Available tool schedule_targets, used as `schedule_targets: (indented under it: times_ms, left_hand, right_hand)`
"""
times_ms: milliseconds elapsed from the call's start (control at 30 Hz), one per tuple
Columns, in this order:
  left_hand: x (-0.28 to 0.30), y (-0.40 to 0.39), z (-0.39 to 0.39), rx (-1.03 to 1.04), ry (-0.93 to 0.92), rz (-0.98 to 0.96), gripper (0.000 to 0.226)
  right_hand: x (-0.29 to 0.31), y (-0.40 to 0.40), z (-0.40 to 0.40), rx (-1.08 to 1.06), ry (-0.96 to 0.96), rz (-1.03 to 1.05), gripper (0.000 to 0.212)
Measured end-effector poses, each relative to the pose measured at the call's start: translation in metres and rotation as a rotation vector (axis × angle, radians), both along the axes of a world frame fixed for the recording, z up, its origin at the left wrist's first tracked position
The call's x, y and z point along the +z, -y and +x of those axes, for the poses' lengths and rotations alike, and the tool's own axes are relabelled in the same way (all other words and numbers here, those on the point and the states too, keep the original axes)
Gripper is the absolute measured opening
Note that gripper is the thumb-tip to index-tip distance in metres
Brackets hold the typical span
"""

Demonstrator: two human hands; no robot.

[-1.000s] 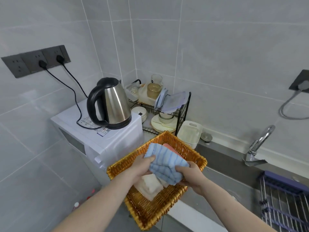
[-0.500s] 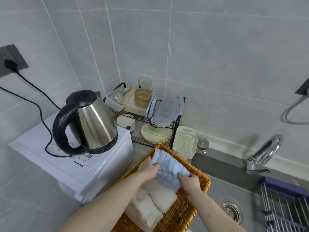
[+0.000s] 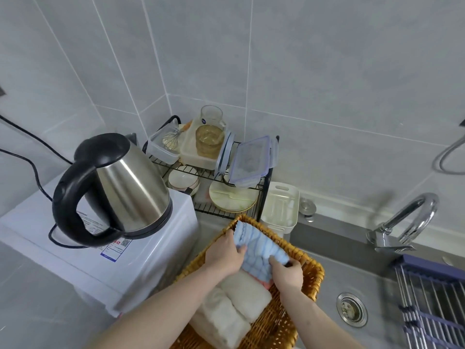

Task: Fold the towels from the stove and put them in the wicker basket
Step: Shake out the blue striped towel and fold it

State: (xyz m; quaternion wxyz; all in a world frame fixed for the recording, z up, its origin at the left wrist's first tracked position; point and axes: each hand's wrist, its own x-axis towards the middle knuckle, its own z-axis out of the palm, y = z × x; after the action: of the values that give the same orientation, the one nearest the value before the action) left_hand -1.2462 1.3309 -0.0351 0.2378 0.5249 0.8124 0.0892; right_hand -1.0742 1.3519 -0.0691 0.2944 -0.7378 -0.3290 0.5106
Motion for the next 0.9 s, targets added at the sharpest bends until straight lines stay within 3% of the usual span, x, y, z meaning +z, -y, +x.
schedule_targets:
  times_ms: [100, 167, 300, 433, 500, 633, 767, 900]
  left_hand:
    - [0.008, 0.019, 0.003, -0.223, -0.189, 0.253, 0.042]
    - [0.003, 0.025, 0.001, -0.409, -0.214, 0.363, 0.041]
    - [-0.013, 0.021, -0.002, -0.592, -0.170, 0.208, 0.051]
    - [-0.027, 0.016, -0.001, -0.620, -0.178, 0.048, 0.063]
    - [-0.028, 0.015, -0.003, -0.629, -0.190, 0.002, 0.064]
    - [-0.025, 0.010, -0.003, -0.632, -0.195, -0.076, 0.072]
    - [-0.011, 0.005, 0.003, -0.589, -0.125, -0.151, 0.082]
    - [0.005, 0.012, 0.007, -0.513, -0.072, -0.088, 0.076]
  right_hand:
    - [-0.004, 0.003, 0.002, 0.004, 0.017, 0.065, 0.063]
    - [-0.006, 0.009, 0.005, 0.020, 0.027, 0.111, 0.067]
    - [-0.007, 0.025, 0.008, 0.118, 0.190, 0.317, 0.061]
    - [-0.010, 0.039, 0.015, 0.572, 0.655, 0.686, 0.041]
    - [-0.007, 0.041, 0.012, 0.765, 0.766, 0.606, 0.046]
    - [0.003, 0.039, 0.009, 0.915, 0.799, 0.417, 0.061]
    - [0.011, 0.036, 0.008, 0.963, 0.768, 0.352, 0.064]
    - [0.023, 0.037, 0.018, 0.954, 0.713, 0.394, 0.067]
